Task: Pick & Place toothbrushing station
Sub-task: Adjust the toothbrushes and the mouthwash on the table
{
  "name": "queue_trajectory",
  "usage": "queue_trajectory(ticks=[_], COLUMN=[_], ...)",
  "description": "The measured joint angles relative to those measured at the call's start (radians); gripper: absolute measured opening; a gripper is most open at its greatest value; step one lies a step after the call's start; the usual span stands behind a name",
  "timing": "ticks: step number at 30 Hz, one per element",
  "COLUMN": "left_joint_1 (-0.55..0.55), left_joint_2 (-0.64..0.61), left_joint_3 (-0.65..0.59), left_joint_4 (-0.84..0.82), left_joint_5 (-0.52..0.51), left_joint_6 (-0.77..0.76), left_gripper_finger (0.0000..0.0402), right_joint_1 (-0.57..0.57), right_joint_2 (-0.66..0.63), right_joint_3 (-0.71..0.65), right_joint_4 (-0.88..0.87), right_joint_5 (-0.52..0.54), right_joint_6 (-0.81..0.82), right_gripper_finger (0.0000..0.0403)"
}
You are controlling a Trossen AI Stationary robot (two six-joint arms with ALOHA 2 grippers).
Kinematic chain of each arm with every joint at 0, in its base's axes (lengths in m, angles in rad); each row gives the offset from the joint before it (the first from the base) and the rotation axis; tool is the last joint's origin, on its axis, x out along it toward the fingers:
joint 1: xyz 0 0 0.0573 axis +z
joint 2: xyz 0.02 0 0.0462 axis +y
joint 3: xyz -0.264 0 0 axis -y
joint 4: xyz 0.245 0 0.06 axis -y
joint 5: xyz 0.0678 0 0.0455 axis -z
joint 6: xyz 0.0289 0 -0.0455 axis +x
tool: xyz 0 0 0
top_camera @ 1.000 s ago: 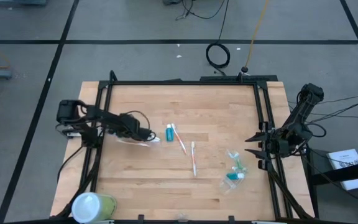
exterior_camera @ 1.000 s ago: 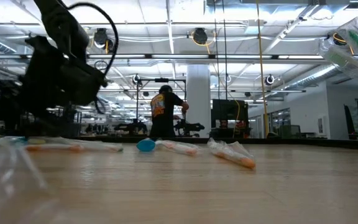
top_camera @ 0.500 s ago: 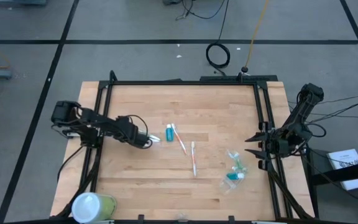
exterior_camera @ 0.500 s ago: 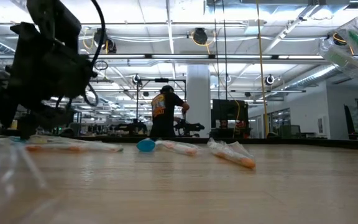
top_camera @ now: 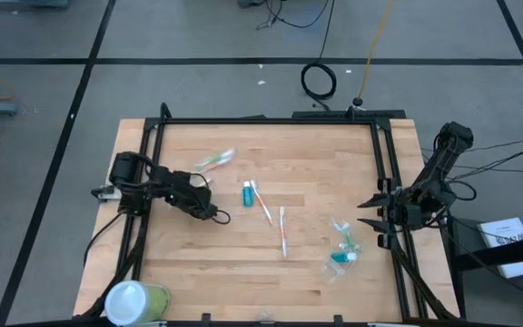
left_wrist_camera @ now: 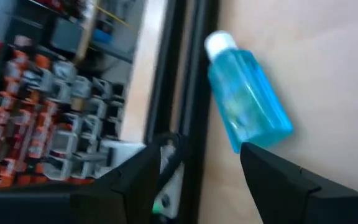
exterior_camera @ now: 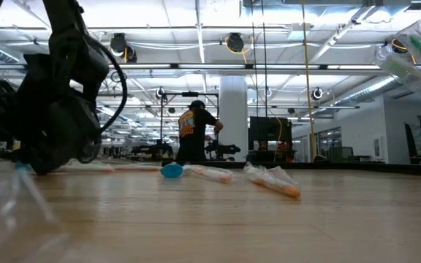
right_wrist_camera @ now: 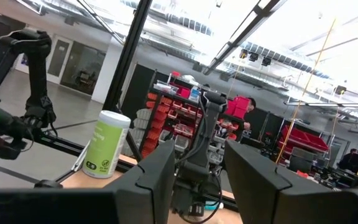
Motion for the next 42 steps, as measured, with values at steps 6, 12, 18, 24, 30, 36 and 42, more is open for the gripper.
queue_trajectory(ticks=[6,12,18,24,30,36,42], left_joint_1=[0.003,0.006,0.057,0.037,0.032,0.136,0.32], left_joint_2=[0.019,0.003,-0.096,-0.304,-0.573,-0.771,-0.851], left_joint_3=[-0.001,0.003,0.006,0.049,0.053,0.053,0.053], left_joint_4=[-0.01,-0.01,0.112,0.212,0.165,-0.061,-0.213], left_joint_5=[-0.06,-0.077,-0.065,-0.108,-0.182,-0.137,0.066], left_joint_6=[-0.095,-0.151,0.064,0.211,0.323,0.292,0.342], left_gripper_finger=[0.023,0.023,0.0229,0.02,0.0127,0.0066,0.0006], right_joint_1=[0.0,0.0,0.0,0.0,0.0,0.0,0.0], right_joint_2=[0.0,0.0,0.0,0.0,0.0,0.0,0.0], right_joint_3=[0.0,0.0,0.0,0.0,0.0,0.0,0.0], right_joint_4=[0.001,0.002,0.003,0.005,0.004,0.002,0.002], right_joint_5=[0.0,0.0,0.0,0.0,0.0,0.0,0.0], right_joint_6=[0.0,-0.001,-0.001,0.0,-0.001,0.0,0.0], right_gripper_finger=[0.0132,0.0132,0.0132,0.0132,0.0132,0.0132,0.0132])
